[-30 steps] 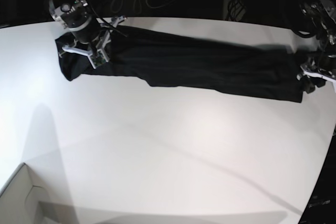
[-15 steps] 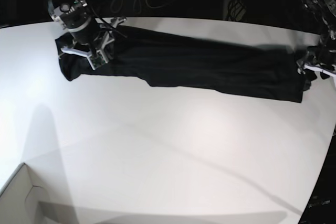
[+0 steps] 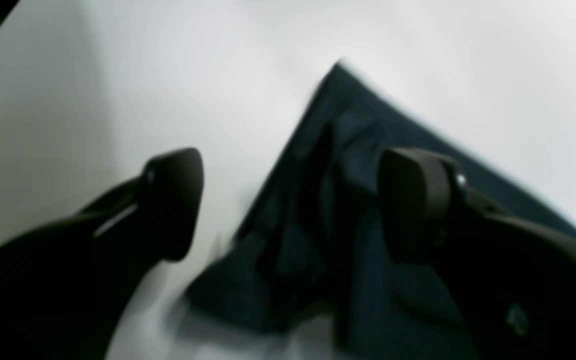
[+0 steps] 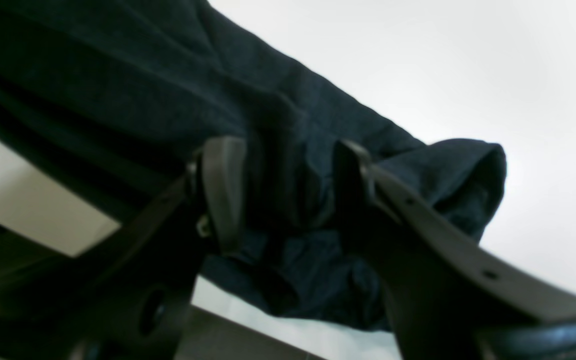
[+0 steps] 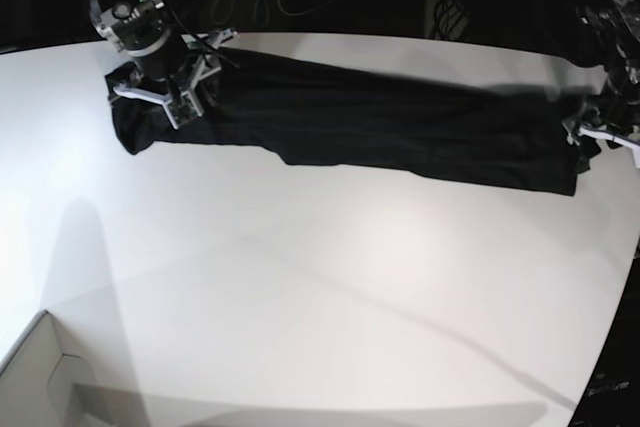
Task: Layout the t-shirt on the table in an organized manner, then fold the t-shirt properly
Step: 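Regrasp the strip end with the left gripper, right gripper holding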
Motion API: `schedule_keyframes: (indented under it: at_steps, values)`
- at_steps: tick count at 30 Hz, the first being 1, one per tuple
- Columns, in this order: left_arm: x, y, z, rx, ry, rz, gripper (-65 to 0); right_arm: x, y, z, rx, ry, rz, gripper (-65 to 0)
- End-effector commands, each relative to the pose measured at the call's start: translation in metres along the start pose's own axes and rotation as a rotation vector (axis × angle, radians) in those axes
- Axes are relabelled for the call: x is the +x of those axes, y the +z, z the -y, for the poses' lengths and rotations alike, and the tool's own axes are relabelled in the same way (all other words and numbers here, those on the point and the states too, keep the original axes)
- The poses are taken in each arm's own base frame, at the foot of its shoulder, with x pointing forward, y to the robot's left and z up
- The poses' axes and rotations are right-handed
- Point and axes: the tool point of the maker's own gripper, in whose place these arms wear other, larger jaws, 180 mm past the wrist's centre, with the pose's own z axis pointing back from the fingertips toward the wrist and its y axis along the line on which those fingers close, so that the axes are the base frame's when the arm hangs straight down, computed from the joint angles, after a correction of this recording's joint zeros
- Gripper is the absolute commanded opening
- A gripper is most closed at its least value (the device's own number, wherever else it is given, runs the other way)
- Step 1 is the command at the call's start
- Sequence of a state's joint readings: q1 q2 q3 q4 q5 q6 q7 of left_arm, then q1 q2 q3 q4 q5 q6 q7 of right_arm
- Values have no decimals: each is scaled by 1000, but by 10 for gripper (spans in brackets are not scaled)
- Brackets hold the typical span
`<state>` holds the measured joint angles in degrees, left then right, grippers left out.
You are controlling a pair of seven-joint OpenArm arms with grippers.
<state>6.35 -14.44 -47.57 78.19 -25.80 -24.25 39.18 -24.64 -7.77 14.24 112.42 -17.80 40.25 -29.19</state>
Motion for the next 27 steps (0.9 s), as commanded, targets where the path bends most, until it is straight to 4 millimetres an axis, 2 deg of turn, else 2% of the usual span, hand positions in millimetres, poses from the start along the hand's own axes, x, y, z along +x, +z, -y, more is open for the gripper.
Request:
schedule_keyframes:
  at_steps: [1,7,15,21,23,27]
  values:
    - [14,-1,-3,2,-5,32,-121,8,2,1,-5,-9,34,-367]
    - [-2,-13,-9,5,47,-14,-121,8,1,0,-2,-8,34,-367]
    - [-14,-33,23,-72,6,-4,-121,8,1,-1,-1,-8,35,-367]
    - [-36,-39,21,-72,27,-49,-129,9,1,0,-2,-7,37,-367]
    - [-36,-39,16,-64,24,-55,-201,10,1,0,-3,-7,40,-368]
    - [-42,-41,11,-55,44,-69,-498,11,2,1,-6,-5,43,-368]
